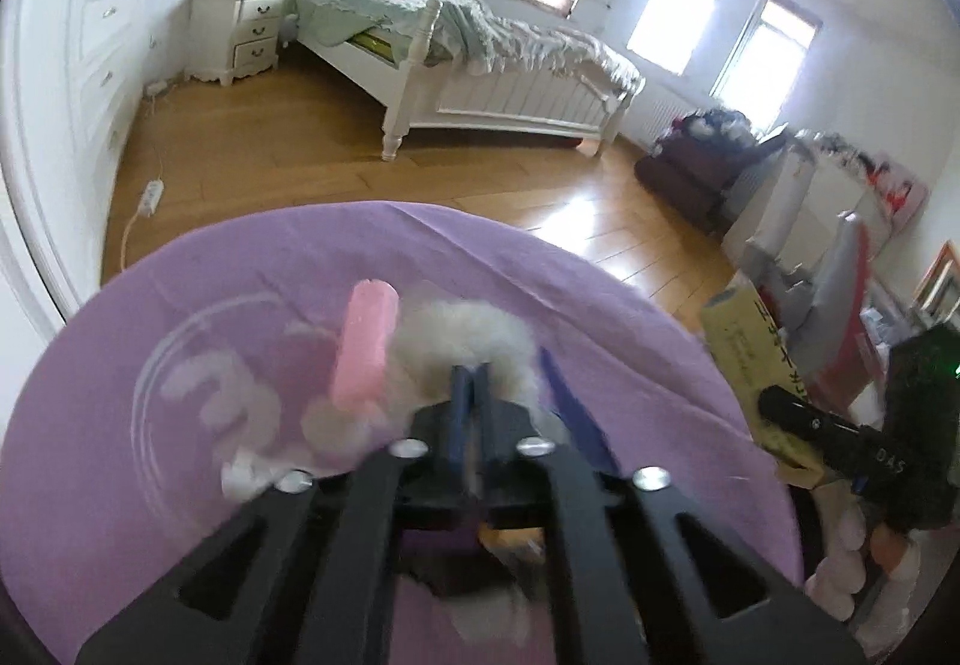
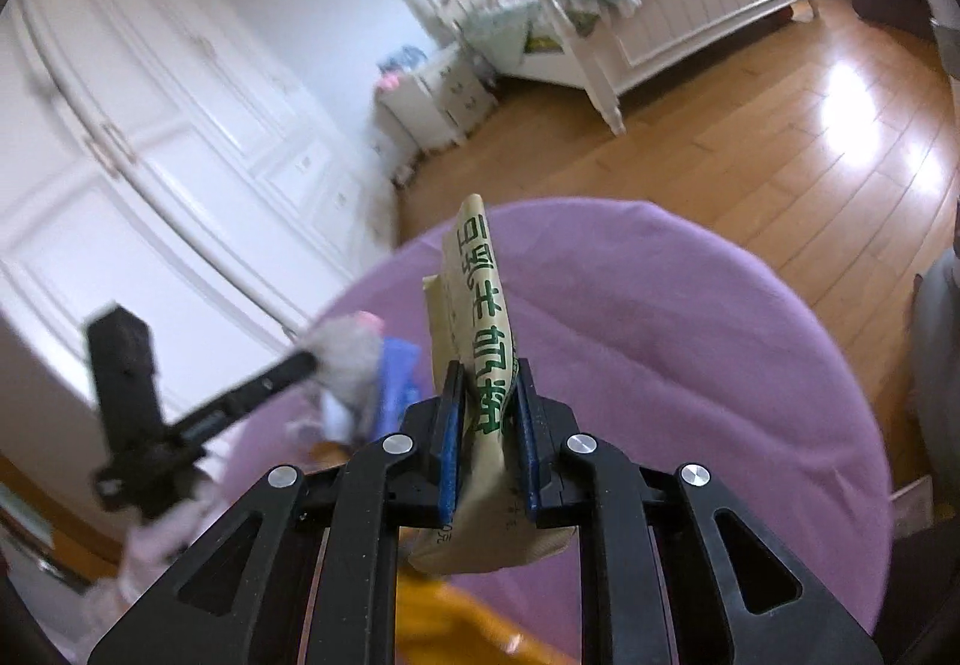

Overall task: Collect trash
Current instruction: 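Grasp the beige paper bag with green print with the right tool, then grasp the fluffy white toy with the left tool while the right tool holds the paper bag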

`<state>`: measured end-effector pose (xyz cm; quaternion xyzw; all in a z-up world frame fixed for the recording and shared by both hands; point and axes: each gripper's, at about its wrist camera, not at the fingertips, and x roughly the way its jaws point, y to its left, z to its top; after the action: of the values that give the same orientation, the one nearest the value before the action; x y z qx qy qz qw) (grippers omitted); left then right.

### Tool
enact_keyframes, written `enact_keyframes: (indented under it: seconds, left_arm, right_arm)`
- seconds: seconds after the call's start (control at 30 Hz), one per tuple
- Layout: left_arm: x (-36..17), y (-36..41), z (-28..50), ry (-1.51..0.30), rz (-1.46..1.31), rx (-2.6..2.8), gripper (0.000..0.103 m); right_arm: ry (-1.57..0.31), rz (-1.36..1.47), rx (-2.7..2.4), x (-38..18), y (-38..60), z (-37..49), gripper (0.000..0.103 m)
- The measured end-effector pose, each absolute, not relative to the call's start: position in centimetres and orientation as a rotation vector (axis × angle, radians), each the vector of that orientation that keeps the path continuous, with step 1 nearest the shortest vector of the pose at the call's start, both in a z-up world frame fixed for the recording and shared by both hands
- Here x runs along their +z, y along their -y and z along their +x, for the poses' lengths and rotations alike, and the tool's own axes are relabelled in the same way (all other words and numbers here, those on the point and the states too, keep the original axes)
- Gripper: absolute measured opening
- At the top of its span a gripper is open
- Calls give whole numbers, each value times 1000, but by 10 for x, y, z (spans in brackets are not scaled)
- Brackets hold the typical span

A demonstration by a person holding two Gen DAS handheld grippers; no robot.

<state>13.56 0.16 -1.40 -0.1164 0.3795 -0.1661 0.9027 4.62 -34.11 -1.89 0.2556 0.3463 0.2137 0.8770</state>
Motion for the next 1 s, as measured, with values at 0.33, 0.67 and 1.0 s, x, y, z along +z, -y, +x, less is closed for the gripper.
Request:
enact_keyframes:
  seconds: [0.33, 0.67, 1.0]
  left_arm:
    - [24, 3, 70, -747, -253, -332, 1]
    - [-11, 1, 15, -886, -203, -308, 5]
    - [-28, 13, 23, -867, -156, -203, 87]
  right_arm:
    - [-656, 689, 452, -16, 402, -54, 17]
    - [-701, 740, 417, -41, 433, -130, 17]
    - [-728, 730, 465, -48, 411, -128, 17]
